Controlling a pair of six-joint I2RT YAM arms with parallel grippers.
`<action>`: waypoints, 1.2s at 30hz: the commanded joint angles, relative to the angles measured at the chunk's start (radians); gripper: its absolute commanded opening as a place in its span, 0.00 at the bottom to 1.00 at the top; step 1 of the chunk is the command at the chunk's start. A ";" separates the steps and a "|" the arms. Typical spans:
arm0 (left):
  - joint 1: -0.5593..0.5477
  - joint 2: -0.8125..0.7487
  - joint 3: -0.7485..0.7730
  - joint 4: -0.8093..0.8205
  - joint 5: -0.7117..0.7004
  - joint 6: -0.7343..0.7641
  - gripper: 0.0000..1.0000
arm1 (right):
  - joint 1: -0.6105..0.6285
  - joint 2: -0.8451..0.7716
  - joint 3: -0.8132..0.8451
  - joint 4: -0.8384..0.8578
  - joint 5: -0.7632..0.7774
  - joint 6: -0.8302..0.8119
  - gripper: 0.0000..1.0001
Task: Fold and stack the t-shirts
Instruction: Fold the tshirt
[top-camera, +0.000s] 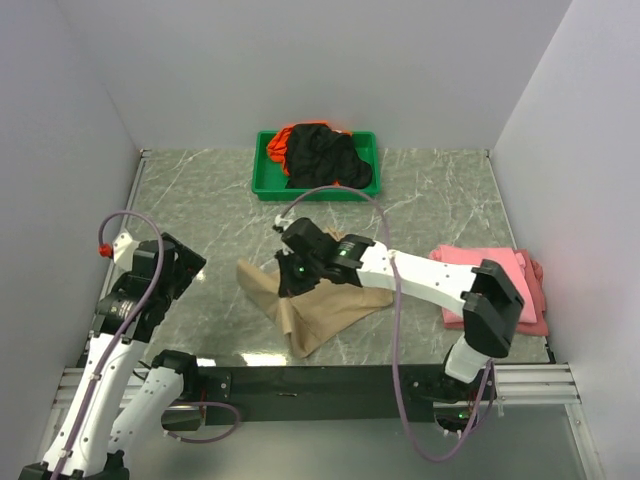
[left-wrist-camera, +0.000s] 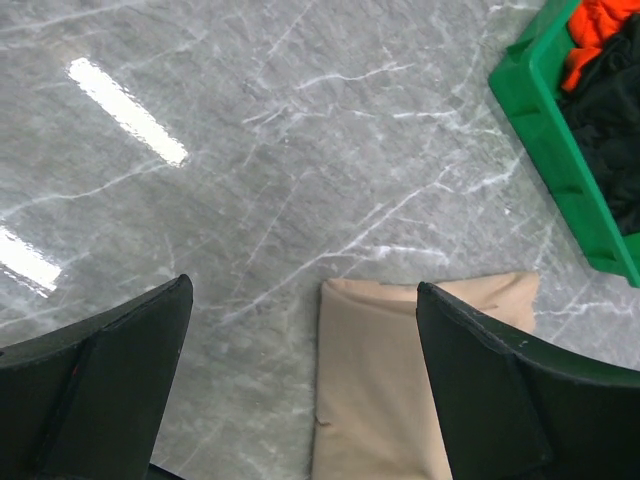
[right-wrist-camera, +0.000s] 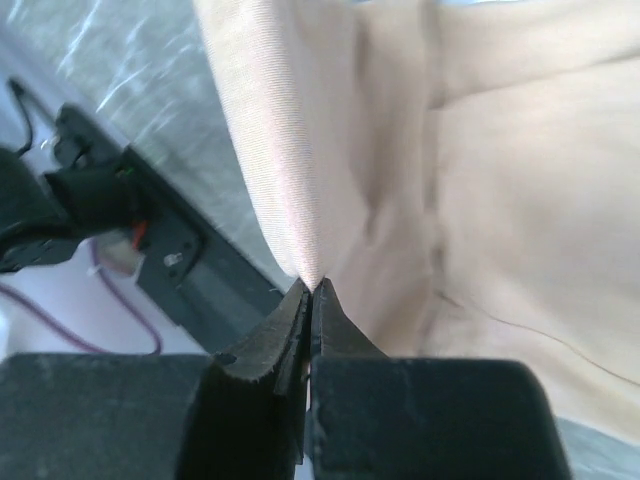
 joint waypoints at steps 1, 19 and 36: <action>0.005 0.025 0.017 0.005 -0.048 0.041 0.99 | -0.038 -0.092 -0.038 -0.003 0.082 -0.007 0.00; 0.003 0.091 -0.002 0.000 -0.019 0.076 0.99 | -0.196 -0.194 -0.049 -0.186 0.347 -0.171 0.00; 0.005 0.134 0.003 -0.005 -0.014 0.083 0.99 | -0.339 -0.119 0.001 -0.247 0.360 -0.245 0.00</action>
